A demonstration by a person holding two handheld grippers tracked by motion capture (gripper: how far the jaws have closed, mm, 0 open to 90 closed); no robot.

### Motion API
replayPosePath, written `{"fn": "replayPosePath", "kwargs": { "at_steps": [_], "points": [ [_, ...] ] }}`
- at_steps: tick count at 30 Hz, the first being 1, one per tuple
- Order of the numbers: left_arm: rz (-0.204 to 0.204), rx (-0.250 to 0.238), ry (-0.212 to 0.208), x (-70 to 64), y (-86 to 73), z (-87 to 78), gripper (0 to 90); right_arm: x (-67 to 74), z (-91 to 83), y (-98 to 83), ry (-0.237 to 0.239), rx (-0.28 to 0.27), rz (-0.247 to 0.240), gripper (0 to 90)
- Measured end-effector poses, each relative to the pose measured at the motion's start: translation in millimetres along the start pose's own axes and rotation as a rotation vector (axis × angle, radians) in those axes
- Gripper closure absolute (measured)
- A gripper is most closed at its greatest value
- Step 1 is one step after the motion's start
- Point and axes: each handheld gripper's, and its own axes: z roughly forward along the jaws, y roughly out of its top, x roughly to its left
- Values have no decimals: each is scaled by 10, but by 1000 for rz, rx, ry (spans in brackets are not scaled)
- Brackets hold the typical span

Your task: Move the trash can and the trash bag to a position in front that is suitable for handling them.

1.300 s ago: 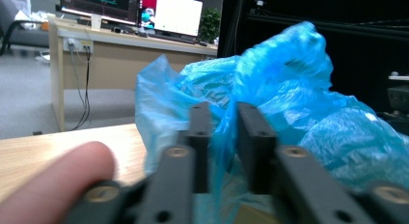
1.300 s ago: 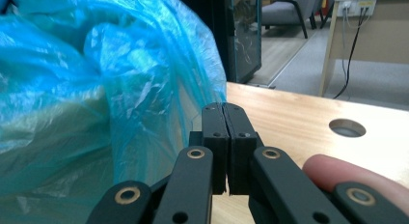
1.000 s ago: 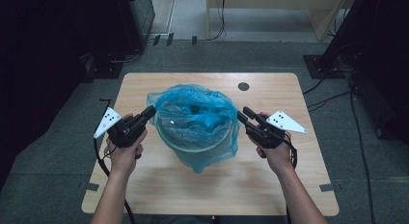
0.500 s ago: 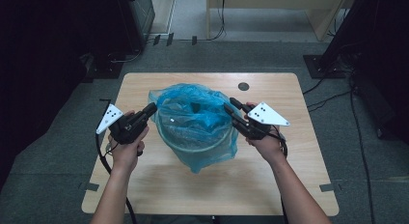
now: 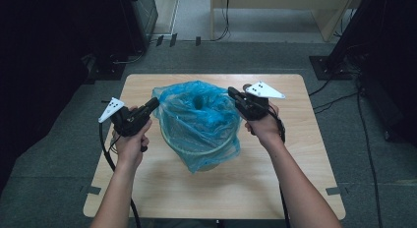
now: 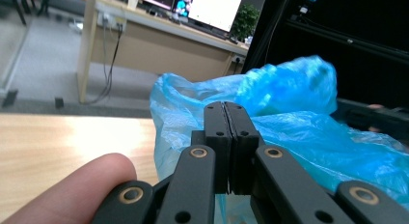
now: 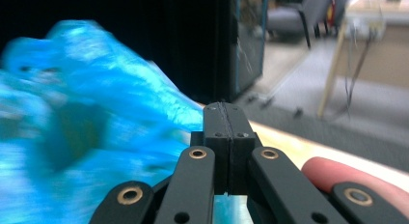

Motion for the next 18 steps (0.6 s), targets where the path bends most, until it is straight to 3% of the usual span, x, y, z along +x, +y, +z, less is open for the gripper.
{"fn": "replayPosePath", "kwargs": {
  "at_steps": [3,7,12,14,16,18],
  "points": [
    [-50,42,-14,55,-38,98,890,-107,142,-100,-25,65,46,900],
    [-111,87,-25,124,-102,215,891,-164,253,-250,-16,109,101,900],
    [-142,116,-7,185,-159,289,892,-104,289,-299,-9,120,93,900],
    [-113,90,-6,163,-164,250,825,-93,272,-290,-12,113,83,900],
    [-72,53,22,115,-150,169,643,-84,234,-284,-13,100,77,900],
    [-41,17,47,77,-124,71,556,-83,189,-286,-9,87,72,900]
  ]
}}
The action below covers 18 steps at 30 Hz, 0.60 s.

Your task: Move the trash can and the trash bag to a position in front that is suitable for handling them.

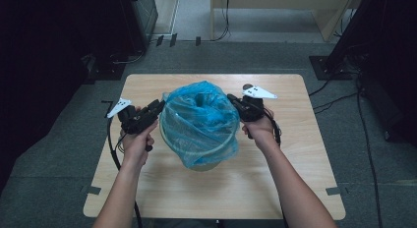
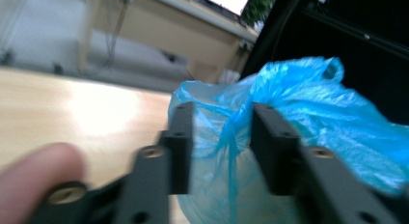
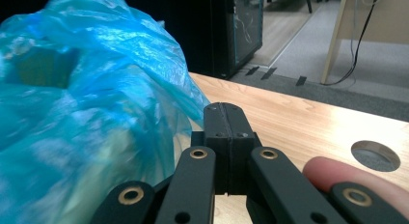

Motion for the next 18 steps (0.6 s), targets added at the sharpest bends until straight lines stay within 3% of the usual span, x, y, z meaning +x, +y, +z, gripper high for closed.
{"fn": "replayPosePath", "kwargs": {
  "at_steps": [2,9,14,18],
  "points": [
    [15,-41,-4,-32,26,-106,474,3,-43,-14,1,-11,-7,900],
    [107,-139,29,-325,21,-448,380,22,-176,-80,-4,-45,-18,900],
    [187,-132,38,-628,-169,-606,285,41,-243,-128,-5,-68,-4,900],
    [262,-103,43,-762,-309,-703,230,72,-295,-172,-10,-78,-12,900]
  ]
}}
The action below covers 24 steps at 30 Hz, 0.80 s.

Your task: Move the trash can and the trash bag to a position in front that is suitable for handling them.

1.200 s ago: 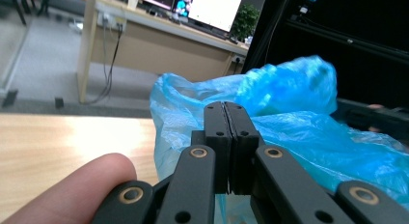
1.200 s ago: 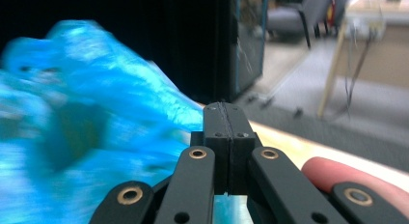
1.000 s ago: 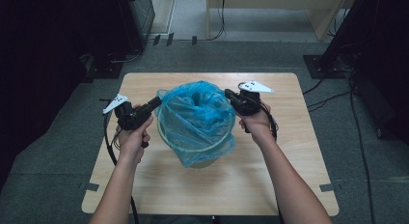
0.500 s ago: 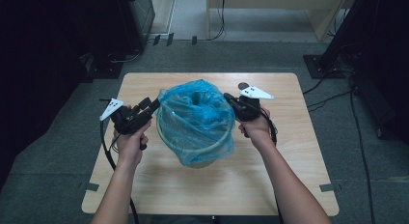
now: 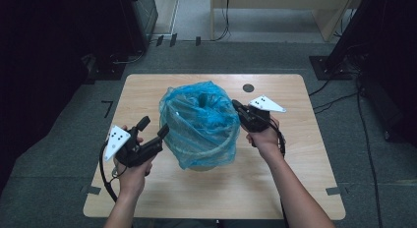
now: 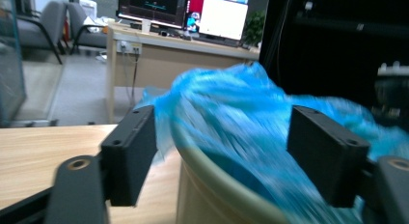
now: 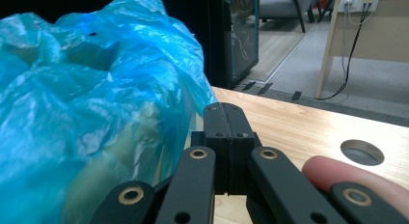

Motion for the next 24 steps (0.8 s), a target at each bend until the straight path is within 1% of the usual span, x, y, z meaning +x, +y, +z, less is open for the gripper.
{"fn": "replayPosePath", "kwargs": {
  "at_steps": [2,3,5,6,7,8,11,12,13,14,15,16,17,18,19,20,22,23,24],
  "points": [
    [35,6,6,-68,-82,-52,198,11,-39,-16,-3,-3,-2,900],
    [45,21,-2,-93,-134,-76,188,12,-55,-20,-5,-9,-4,900],
    [5,8,-28,-85,-186,-132,187,10,-105,-30,-4,-19,5,900],
    [-1,4,-27,-78,-192,-154,186,8,-126,-34,-4,-23,8,900],
    [5,-2,-13,-72,-193,-192,187,7,-141,-35,-6,-24,10,900],
    [8,-5,-8,-67,-194,-221,192,5,-162,-38,-6,-30,9,900],
    [7,-1,-5,-41,-217,-292,246,2,-217,-38,-6,-42,16,900],
    [13,-6,2,-28,-237,-327,295,3,-235,-37,-5,-45,20,900],
    [17,-7,0,-16,-250,-344,429,3,-255,-36,-5,-47,21,900],
    [11,-9,-4,-3,-267,-360,488,-1,-263,-36,-6,-50,19,900],
    [7,-7,-13,13,-285,-379,579,-5,-273,-38,-7,-51,20,900],
    [1,-13,-25,19,-294,-394,649,-10,-281,-42,-10,-51,21,900],
    [-11,-25,-44,22,-305,-414,655,-16,-285,-46,-11,-53,23,900],
    [-21,-35,-64,19,-313,-434,644,-20,-292,-50,-13,-55,28,900],
    [-34,-47,-87,8,-320,-443,600,-25,-301,-55,-13,-57,32,900],
    [-45,-47,-101,-8,-325,-440,527,-29,-309,-60,-13,-60,34,900],
    [-64,-30,-116,-39,-351,-406,327,-24,-322,-75,-9,-64,45,900],
    [-65,-21,-128,-51,-371,-389,254,-19,-325,-85,-8,-65,45,900],
    [-59,-12,-143,-60,-388,-378,208,-12,-328,-94,-7,-65,45,900]
  ]
}}
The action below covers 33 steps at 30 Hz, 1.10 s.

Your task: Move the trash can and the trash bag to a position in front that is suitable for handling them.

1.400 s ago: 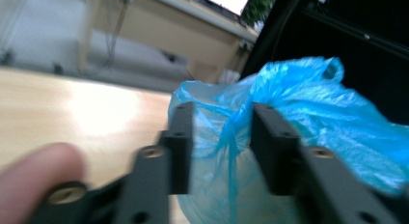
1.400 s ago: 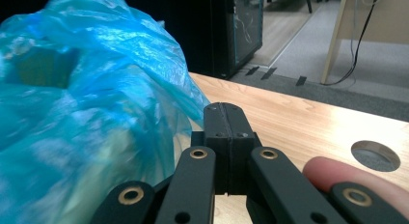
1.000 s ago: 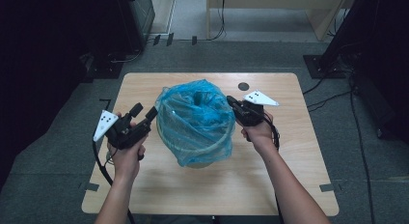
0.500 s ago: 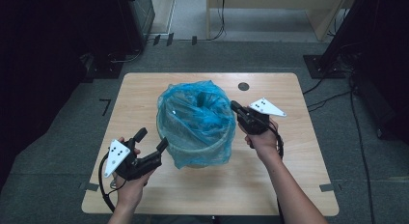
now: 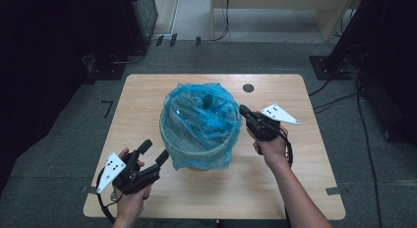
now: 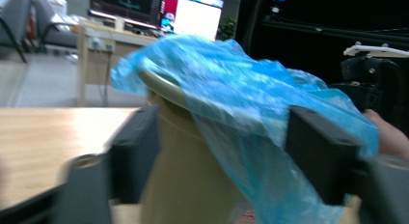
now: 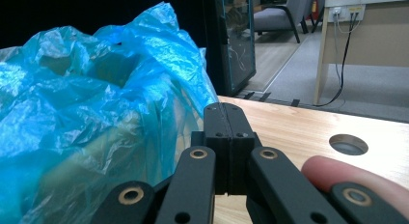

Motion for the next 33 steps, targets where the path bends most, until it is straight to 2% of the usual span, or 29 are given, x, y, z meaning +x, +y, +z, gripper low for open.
{"fn": "replayPosePath", "kwargs": {
  "at_steps": [2,3,4,7,8,9,11,14,16,19,20,22,23,24,25,27,28,29,30,32,33],
  "points": [
    [0,24,-60,-32,-44,34,168,6,-8,-16,2,-2,3,900],
    [3,39,-74,-54,-57,57,150,11,-15,-26,5,-1,6,900],
    [14,61,-73,-69,-69,79,131,10,-18,-33,6,-2,3,900],
    [15,93,-58,-72,-100,125,144,2,-24,-49,8,-1,6,900],
    [29,82,-50,-71,-114,118,231,0,-25,-54,9,0,7,900],
    [41,65,-48,-64,-126,101,419,-1,-27,-58,10,2,9,900],
    [46,58,-77,-36,-132,81,653,-3,-38,-61,11,1,8,900],
    [26,71,-63,63,-158,58,836,-5,-54,-59,9,0,7,900],
    [22,104,-31,146,-212,60,900,-15,-58,-62,1,0,3,900],
    [-18,182,22,283,-326,92,900,-31,-57,-94,-13,13,2,900],
    [-35,223,51,345,-387,116,900,-35,-55,-106,-15,17,0,900],
    [-72,246,73,424,-452,129,900,-47,-44,-145,-21,29,-3,900],
    [-106,204,59,449,-456,93,900,-53,-41,-162,-24,33,0,900],
    [-122,165,45,451,-440,64,899,-59,-40,-177,-22,34,3,900],
    [-129,107,21,442,-401,23,825,-58,-45,-181,-21,36,8,900],
    [-96,-6,-18,379,-297,-60,657,-65,-50,-185,-17,30,10,900],
    [-81,-29,-31,361,-269,-78,573,-69,-50,-183,-15,27,9,900],
    [-75,-55,-62,327,-238,-94,502,-68,-50,-181,-15,27,10,900],
    [-75,-64,-78,305,-229,-95,440,-67,-49,-177,-14,26,9,900],
    [-64,-53,-106,259,-234,-65,308,-62,-50,-174,-11,25,8,900],
    [-52,-29,-109,232,-247,-23,235,-58,-51,-175,-11,25,7,900]
  ]
}}
